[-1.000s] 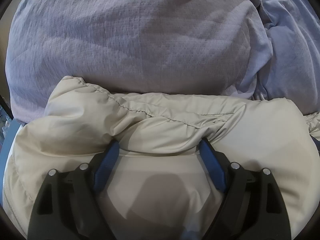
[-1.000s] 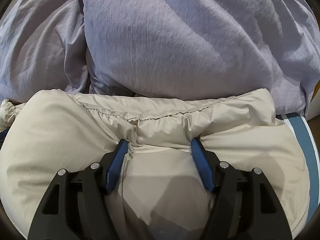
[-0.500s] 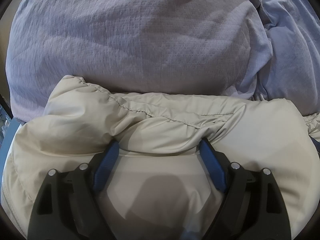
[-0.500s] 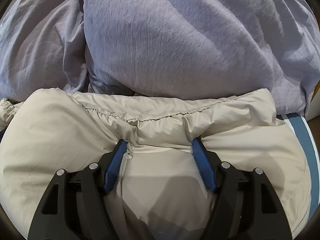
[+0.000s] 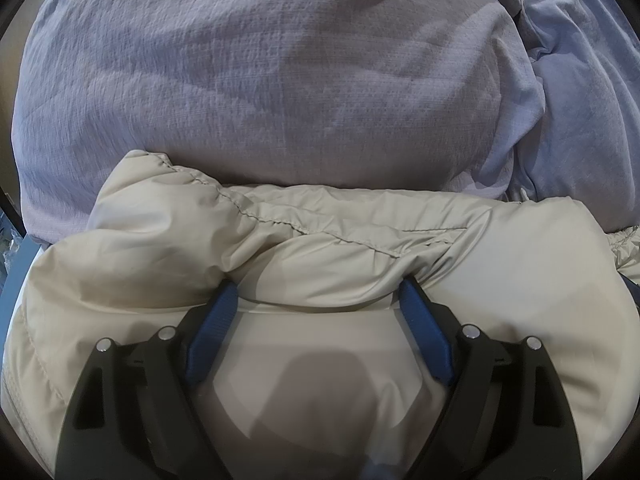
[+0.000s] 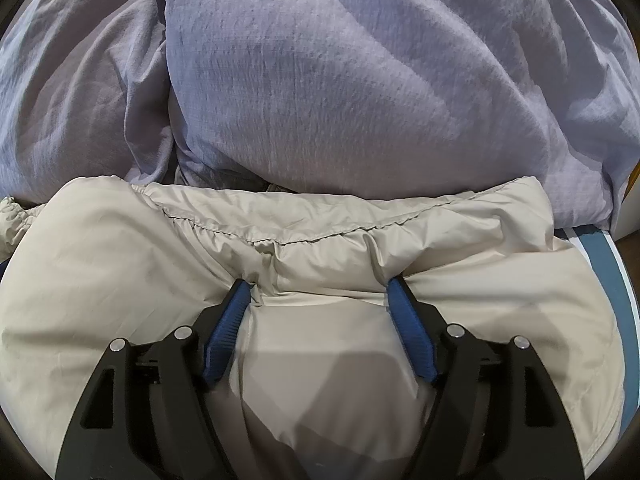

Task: Fold large clothes
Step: 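Press the folded jacket edge flat with both grippers open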

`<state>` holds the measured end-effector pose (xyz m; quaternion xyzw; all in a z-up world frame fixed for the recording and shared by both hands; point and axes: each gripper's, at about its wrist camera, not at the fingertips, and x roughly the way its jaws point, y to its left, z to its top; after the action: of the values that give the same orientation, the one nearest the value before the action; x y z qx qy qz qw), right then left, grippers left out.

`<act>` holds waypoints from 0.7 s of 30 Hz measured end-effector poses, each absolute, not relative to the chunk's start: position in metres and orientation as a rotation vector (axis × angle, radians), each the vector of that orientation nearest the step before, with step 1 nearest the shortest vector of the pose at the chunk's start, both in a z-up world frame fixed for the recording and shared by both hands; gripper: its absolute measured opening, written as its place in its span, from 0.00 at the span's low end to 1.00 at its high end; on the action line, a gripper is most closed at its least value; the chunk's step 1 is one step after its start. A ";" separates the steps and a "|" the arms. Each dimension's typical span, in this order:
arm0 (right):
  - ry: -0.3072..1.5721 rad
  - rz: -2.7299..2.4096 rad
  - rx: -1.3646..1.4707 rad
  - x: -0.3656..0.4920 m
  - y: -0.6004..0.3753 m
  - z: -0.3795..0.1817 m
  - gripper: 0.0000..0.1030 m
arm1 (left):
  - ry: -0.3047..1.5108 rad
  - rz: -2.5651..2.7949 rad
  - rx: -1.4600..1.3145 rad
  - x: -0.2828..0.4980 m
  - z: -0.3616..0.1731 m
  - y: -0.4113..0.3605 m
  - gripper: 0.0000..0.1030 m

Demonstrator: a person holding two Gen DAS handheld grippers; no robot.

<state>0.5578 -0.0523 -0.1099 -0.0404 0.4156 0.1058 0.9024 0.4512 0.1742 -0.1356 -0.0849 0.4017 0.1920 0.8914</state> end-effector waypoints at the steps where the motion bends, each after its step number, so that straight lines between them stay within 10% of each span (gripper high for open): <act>1: 0.859 0.218 -0.084 0.557 -0.053 -0.109 0.72 | 0.834 0.399 -0.176 0.451 -0.136 0.174 0.81; 21: 0.852 0.210 -0.087 0.554 -0.053 -0.104 0.74 | 0.829 0.400 -0.177 0.449 -0.136 0.173 0.81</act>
<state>0.5542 -0.0534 -0.1037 -0.0423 0.4125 0.1017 0.9043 0.4490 0.1733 -0.1360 -0.0854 0.3997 0.1930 0.8920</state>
